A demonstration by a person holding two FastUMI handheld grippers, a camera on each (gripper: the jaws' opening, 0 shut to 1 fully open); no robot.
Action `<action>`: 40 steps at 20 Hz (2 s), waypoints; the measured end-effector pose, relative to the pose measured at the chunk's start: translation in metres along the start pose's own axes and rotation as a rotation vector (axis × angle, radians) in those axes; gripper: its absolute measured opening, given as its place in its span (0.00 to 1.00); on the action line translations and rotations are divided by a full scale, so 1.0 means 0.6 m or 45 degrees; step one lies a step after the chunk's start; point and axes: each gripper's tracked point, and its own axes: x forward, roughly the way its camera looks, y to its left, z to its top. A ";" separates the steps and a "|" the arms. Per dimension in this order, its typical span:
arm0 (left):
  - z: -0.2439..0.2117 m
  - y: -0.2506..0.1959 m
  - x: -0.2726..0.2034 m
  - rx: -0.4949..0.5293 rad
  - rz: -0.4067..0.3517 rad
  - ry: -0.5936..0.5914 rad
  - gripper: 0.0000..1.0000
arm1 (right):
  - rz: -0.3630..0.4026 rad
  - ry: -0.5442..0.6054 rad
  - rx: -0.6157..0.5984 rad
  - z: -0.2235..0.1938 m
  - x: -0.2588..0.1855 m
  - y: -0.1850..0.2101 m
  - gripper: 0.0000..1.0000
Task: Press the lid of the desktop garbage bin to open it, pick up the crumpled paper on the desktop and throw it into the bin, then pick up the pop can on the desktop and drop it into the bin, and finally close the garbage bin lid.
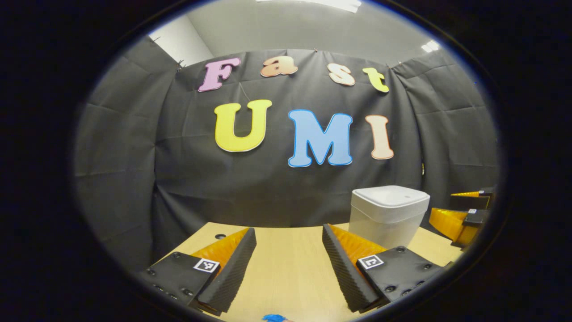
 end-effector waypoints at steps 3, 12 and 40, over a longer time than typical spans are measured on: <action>0.003 0.003 -0.004 0.011 0.006 -0.007 1.00 | -0.018 0.004 -0.014 0.003 0.018 -0.013 0.97; 0.015 -0.005 0.009 0.028 0.006 -0.030 1.00 | -0.041 0.086 -0.005 -0.006 0.069 -0.036 0.25; 0.004 -0.012 0.014 -0.001 0.026 -0.016 1.00 | 0.066 0.325 0.198 -0.017 0.234 -0.091 0.02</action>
